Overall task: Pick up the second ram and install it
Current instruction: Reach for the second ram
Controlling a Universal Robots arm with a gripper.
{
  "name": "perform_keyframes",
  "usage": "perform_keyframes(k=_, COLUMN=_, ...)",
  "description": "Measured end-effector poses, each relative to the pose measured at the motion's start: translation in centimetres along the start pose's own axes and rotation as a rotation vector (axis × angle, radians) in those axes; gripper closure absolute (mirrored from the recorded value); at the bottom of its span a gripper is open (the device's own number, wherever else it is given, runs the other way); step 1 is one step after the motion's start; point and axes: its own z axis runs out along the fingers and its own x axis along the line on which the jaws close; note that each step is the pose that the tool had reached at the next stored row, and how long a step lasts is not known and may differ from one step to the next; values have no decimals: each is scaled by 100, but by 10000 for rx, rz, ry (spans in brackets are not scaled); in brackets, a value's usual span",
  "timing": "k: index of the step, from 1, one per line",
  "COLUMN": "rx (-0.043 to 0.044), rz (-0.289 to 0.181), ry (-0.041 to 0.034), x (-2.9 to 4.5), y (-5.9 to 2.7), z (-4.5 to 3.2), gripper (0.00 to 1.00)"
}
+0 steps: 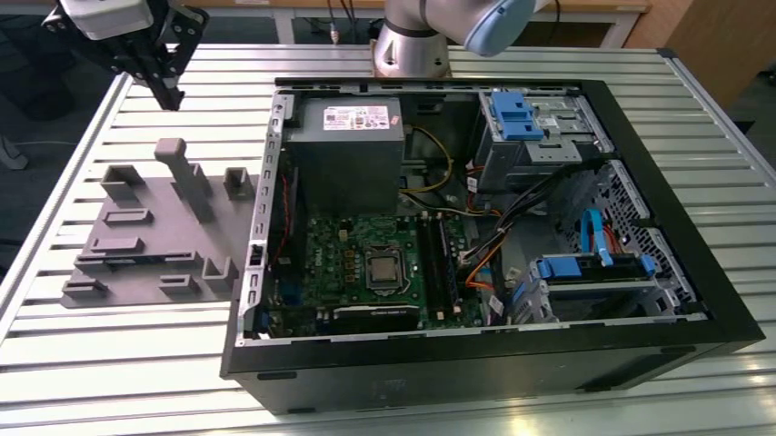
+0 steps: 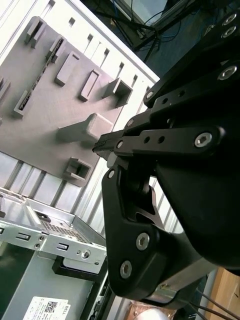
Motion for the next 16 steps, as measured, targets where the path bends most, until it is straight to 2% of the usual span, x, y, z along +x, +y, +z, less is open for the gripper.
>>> perform_keyframes(k=12, rx=1, rz=1, ry=1, x=111, y=-8, z=2, gripper=89)
perform_keyframes(k=16, rx=1, rz=0, ry=1, x=172, y=-14, z=2, gripper=89)
